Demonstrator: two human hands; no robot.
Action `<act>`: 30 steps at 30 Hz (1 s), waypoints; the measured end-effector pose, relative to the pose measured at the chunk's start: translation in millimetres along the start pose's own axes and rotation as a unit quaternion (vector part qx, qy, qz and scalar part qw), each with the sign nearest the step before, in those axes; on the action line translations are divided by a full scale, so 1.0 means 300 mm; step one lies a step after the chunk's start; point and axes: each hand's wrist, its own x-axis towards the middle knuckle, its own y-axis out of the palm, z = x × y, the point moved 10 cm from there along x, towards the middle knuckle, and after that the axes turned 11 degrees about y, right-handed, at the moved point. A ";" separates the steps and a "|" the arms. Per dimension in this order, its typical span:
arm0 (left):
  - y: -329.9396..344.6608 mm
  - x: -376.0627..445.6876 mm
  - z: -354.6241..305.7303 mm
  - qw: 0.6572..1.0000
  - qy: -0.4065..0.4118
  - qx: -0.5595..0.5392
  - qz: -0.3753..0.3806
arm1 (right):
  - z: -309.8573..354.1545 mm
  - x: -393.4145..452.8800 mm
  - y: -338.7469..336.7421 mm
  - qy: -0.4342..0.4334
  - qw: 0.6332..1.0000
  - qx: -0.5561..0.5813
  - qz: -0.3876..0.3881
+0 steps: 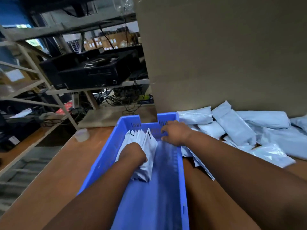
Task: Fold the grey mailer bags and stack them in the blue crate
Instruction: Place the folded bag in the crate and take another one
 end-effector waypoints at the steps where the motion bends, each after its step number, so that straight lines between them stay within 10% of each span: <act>1: 0.019 0.014 0.005 1.000 -0.007 0.009 0.009 | -0.005 0.000 0.004 0.004 1.000 0.014 -0.001; 11: 0.077 0.036 0.034 0.998 -0.013 0.040 0.044 | -0.025 -0.011 -0.008 -0.005 0.990 0.137 -0.024; 19: -0.140 -0.066 -0.179 0.982 0.112 0.111 -0.102 | -0.083 -0.115 -0.066 -0.045 0.975 0.189 -0.108; 30: -0.117 -0.282 -0.830 0.942 0.290 0.122 -0.113 | -0.752 -0.464 0.020 0.079 0.983 0.104 -0.128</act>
